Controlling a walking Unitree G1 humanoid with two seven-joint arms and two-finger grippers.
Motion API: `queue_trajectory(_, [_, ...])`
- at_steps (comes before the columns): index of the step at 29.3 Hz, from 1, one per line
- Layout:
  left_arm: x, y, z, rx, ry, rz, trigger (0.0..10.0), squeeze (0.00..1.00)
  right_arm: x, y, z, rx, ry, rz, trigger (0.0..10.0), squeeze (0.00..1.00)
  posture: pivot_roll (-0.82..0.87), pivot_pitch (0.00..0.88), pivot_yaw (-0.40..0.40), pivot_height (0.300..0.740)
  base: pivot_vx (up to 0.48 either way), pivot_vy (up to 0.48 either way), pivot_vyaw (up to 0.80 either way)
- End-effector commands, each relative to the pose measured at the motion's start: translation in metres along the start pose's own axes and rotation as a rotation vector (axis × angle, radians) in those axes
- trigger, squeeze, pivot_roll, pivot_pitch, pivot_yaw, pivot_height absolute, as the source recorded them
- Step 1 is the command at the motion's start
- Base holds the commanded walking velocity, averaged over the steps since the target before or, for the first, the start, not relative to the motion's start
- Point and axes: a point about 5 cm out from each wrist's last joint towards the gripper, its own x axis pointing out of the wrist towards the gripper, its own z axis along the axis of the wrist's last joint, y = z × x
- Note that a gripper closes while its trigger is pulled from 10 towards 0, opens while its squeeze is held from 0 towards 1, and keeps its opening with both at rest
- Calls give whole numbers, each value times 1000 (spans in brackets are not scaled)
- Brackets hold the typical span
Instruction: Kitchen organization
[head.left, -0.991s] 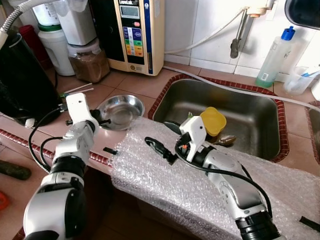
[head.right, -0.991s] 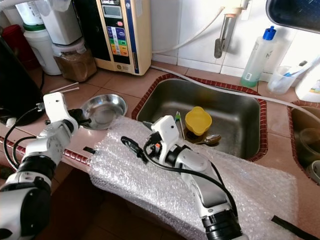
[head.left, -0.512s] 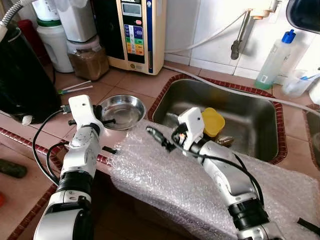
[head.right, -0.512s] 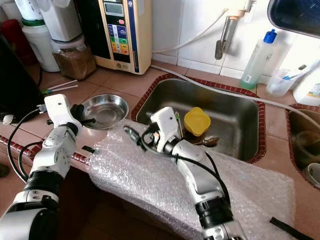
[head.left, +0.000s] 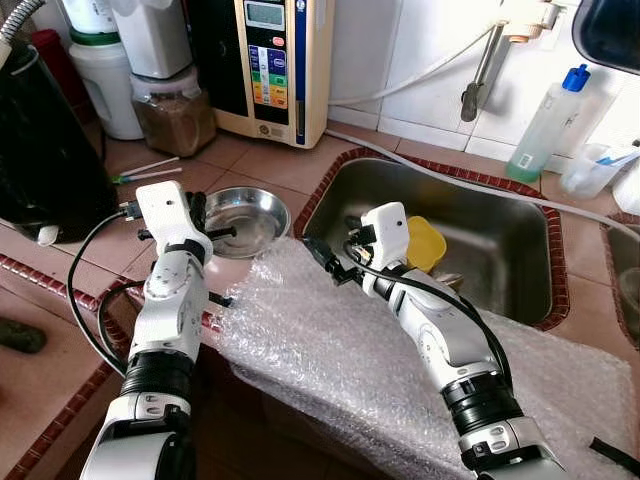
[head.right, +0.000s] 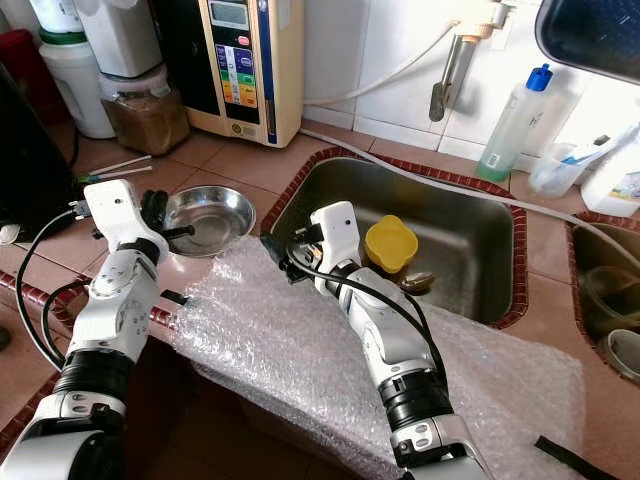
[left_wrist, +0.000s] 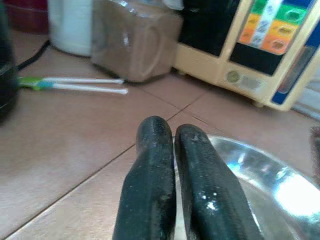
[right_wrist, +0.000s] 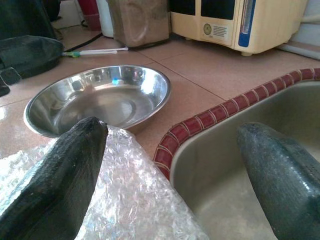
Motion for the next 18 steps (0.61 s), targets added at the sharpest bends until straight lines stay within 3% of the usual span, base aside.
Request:
queue_trajectory(1, [5,4,5,7,24,37,10000,1000,2,-3,3,-4,-3,-2,10000,0,70,0,-10,740,0,0,0])
queue_trajectory(11, [14,8,7,-4,124,67,10000,1000,2,-1,2,-3,-9,2,10000,0,69,0,-4,740,0,0,0])
queue_trajectory(18, [17,10,0,-56,201,64,10000,1000,3,1,2,-10,-8,5,10000,0,63,0,10,740,0,0,0])
